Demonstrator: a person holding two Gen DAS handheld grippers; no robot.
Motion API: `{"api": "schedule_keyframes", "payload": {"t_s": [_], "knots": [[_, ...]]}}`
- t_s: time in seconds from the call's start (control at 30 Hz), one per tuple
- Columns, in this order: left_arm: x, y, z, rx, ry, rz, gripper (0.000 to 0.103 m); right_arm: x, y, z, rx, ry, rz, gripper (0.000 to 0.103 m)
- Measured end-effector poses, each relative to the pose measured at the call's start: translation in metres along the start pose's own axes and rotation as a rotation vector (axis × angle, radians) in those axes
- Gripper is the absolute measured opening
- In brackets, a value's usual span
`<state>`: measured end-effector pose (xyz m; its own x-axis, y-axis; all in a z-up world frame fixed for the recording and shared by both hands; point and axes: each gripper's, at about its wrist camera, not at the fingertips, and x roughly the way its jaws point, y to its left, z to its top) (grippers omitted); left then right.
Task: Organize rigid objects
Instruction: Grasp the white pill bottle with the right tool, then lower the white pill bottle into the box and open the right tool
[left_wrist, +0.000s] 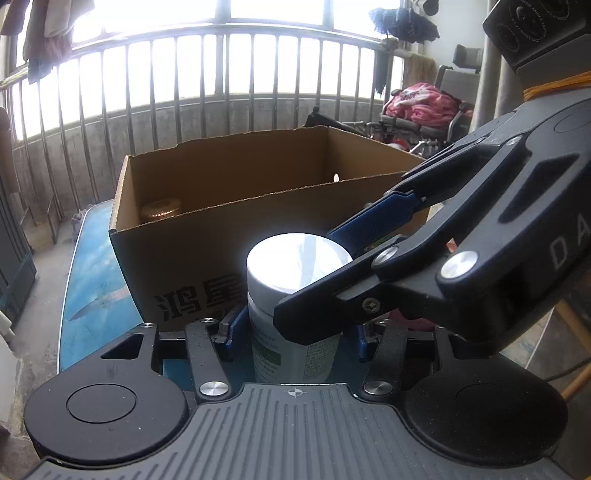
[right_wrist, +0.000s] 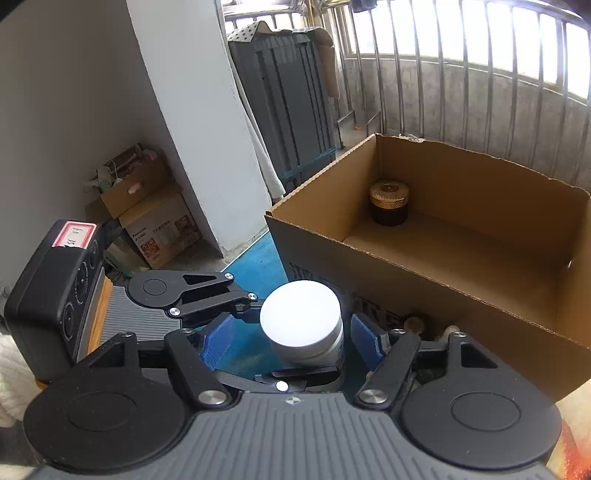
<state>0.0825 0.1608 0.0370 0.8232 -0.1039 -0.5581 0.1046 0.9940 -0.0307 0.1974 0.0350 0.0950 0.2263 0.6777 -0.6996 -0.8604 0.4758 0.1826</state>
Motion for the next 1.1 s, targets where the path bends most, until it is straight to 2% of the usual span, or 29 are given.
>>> {"api": "schedule_keyframes", "payload": {"t_s": [0.17, 0.23, 0.47, 0.57, 0.73, 0.83, 0.9, 1.1], "knots": [[-0.003, -0.008, -0.007, 0.007, -0.009, -0.01, 0.053, 0.018, 0.002, -0.008, 0.003, 0.034, -0.029, 0.073], [-0.004, -0.01, -0.01, 0.009, -0.014, -0.014, 0.053, 0.022, -0.002, -0.011, 0.029, 0.05, 0.009, 0.061], [-0.014, -0.024, -0.001, 0.048, -0.008, 0.0, 0.053, 0.008, 0.006, -0.012, 0.014, 0.031, 0.0, 0.059], [-0.032, -0.031, 0.014, 0.085, -0.04, -0.001, 0.053, -0.015, 0.013, -0.008, -0.009, -0.029, 0.0, 0.058], [-0.056, -0.034, 0.053, 0.109, -0.11, -0.055, 0.053, -0.066, 0.025, 0.016, -0.057, -0.131, -0.027, 0.058], [-0.054, -0.032, 0.082, 0.159, -0.164, -0.053, 0.053, -0.087, 0.022, 0.041, -0.083, -0.178, -0.055, 0.058], [-0.044, -0.03, 0.101, 0.192, -0.18, -0.032, 0.053, -0.091, 0.015, 0.06, -0.101, -0.205, -0.079, 0.057], [0.015, -0.018, 0.142, 0.267, -0.126, 0.027, 0.053, -0.063, -0.033, 0.11, -0.021, -0.216, -0.12, 0.056]]}}
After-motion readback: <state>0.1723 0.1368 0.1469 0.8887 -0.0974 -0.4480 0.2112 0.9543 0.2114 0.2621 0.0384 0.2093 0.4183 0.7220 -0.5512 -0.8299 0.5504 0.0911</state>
